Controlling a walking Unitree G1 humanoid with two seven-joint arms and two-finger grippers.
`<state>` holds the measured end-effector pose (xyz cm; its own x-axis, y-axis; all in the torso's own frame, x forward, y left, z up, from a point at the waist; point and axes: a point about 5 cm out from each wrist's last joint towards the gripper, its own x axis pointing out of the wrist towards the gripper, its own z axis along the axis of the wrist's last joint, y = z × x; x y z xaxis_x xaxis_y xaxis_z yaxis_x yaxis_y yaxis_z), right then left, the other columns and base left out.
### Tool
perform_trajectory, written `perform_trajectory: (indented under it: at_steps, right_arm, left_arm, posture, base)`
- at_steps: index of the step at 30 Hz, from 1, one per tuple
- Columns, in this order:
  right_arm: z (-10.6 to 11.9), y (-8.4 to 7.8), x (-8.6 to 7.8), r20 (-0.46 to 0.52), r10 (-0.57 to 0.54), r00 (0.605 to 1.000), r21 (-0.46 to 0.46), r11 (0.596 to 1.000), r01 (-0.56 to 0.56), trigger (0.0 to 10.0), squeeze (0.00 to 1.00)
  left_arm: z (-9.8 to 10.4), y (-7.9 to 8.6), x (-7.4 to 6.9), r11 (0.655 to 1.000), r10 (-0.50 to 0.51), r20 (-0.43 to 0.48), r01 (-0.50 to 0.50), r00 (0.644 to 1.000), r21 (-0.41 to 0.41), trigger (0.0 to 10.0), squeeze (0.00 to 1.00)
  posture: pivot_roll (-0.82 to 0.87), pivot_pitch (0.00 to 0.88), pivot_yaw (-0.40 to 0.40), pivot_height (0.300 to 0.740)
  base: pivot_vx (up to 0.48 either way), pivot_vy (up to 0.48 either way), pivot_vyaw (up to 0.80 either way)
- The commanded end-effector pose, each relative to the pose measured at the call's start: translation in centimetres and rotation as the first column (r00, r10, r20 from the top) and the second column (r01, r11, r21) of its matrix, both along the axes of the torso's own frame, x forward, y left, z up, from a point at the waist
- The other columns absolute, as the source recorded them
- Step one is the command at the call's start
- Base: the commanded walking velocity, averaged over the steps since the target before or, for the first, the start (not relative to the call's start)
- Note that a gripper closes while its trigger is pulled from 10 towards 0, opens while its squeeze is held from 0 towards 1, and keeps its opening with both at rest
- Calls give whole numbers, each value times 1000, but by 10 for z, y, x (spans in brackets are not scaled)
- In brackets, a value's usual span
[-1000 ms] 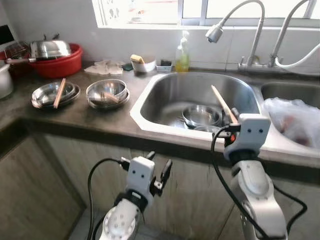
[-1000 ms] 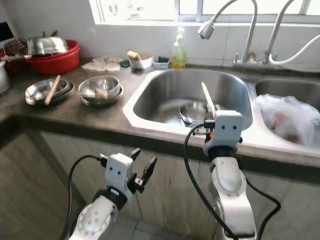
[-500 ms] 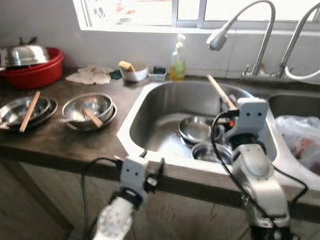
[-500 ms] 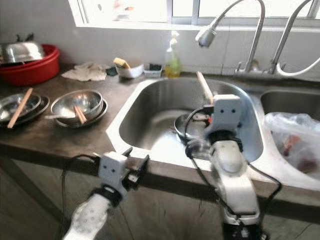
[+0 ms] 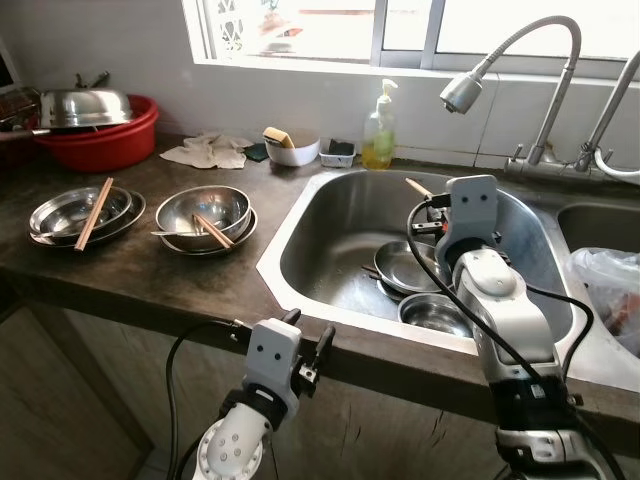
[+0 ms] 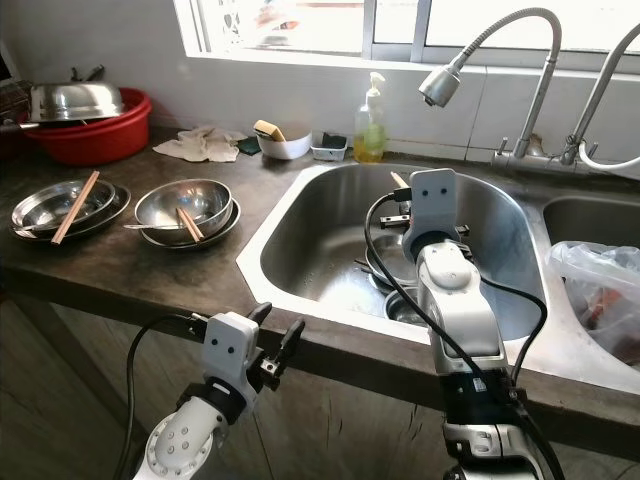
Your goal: Kitchen organization
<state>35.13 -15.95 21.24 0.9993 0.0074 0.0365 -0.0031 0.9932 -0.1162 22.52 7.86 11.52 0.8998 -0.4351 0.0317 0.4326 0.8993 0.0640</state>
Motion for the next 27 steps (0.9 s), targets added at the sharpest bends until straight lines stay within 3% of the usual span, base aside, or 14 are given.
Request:
perform_trajectory:
  at_steps: [1,7,11,16,17,27]
  right_arm:
    - [-4,0,8,-65,10,998,-5,1000,-10,10000,0]
    - [-15,10,19,-164,64,984,18,998,-62,10000,0]
    - [-35,20,20,-270,121,955,-7,992,-128,10000,0]
    - [-42,25,19,-311,149,939,-18,986,-163,10000,0]
    - [-45,25,19,-317,154,936,-17,986,-168,10000,1000]
    - [-44,19,14,-281,142,949,18,990,-143,10000,1000]
  left_arm:
    - [3,0,-1,1000,-1,9,1,1000,3,10000,0]
    - [4,0,-3,1000,1,9,-1,1000,2,10000,0]
    - [4,0,-5,1000,5,6,-5,1000,-1,10000,0]
    - [4,1,-7,1000,6,3,-6,1000,-2,10000,0]
    - [4,1,-7,1000,5,-3,-5,1000,-2,10000,0]
    - [4,1,-8,1000,9,-11,-9,1000,0,10000,0]
  posture:
    - [45,0,-35,740]
    - [53,0,-43,740]
    - [54,12,-38,740]
    - [49,25,-34,740]
    - [52,29,-37,740]
    - [50,39,-34,740]
  base:
    - [0,0,0]
    - [0,0,0]
    - [0,0,0]
    - [0,0,0]
    - [0,0,0]
    - [0,0,0]
